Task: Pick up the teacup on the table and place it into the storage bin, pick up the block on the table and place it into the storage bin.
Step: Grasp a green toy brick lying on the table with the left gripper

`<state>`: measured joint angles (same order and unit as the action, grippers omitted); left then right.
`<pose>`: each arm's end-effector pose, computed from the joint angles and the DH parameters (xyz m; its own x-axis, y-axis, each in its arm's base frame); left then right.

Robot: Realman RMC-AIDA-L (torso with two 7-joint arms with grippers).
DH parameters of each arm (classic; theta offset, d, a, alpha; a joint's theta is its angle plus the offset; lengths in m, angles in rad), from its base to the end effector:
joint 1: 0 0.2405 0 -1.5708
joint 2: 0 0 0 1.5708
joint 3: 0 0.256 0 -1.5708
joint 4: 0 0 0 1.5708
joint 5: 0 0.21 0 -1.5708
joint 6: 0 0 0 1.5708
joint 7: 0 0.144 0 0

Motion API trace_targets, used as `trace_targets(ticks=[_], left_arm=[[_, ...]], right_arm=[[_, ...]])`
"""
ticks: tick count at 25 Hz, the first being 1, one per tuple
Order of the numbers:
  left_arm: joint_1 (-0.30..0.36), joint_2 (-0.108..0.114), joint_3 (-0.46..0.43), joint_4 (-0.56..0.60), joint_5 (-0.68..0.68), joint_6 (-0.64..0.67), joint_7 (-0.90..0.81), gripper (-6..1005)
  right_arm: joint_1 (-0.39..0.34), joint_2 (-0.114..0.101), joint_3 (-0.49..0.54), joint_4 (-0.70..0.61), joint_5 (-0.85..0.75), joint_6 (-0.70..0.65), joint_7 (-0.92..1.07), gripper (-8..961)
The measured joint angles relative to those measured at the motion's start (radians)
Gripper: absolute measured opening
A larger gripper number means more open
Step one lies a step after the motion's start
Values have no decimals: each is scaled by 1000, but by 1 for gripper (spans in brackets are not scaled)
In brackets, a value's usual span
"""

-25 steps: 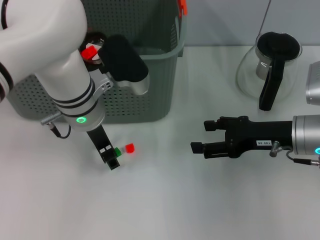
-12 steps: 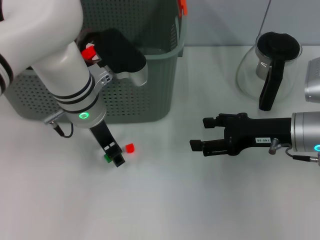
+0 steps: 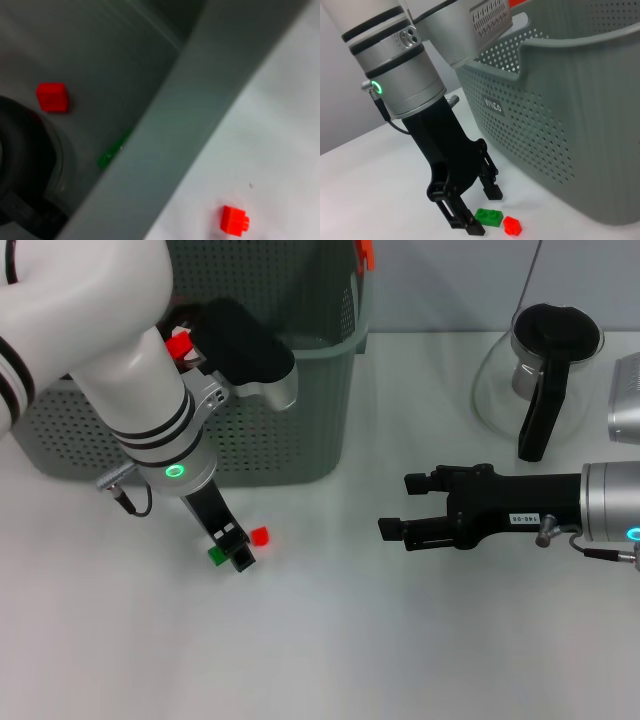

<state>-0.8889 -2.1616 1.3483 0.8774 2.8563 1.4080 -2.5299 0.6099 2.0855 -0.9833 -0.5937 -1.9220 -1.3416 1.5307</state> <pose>-0.1837 0.3831 -0.0591 0.6578 0.6168 -0.4322 0.4285 -0.7785 -0.4587 0.2352 0.3506 -0.0470 0.8171 -0.4321 -0.3816 -0.4975 -0.8630 -0.0882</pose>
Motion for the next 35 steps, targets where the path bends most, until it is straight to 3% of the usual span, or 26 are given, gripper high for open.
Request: trace_targets(ticks=[35], left_arm=[[-2, -1, -12, -52, -3, -29, -29, 595]], right_arm=[[3, -1, 0, 8, 0, 12, -24, 911]])
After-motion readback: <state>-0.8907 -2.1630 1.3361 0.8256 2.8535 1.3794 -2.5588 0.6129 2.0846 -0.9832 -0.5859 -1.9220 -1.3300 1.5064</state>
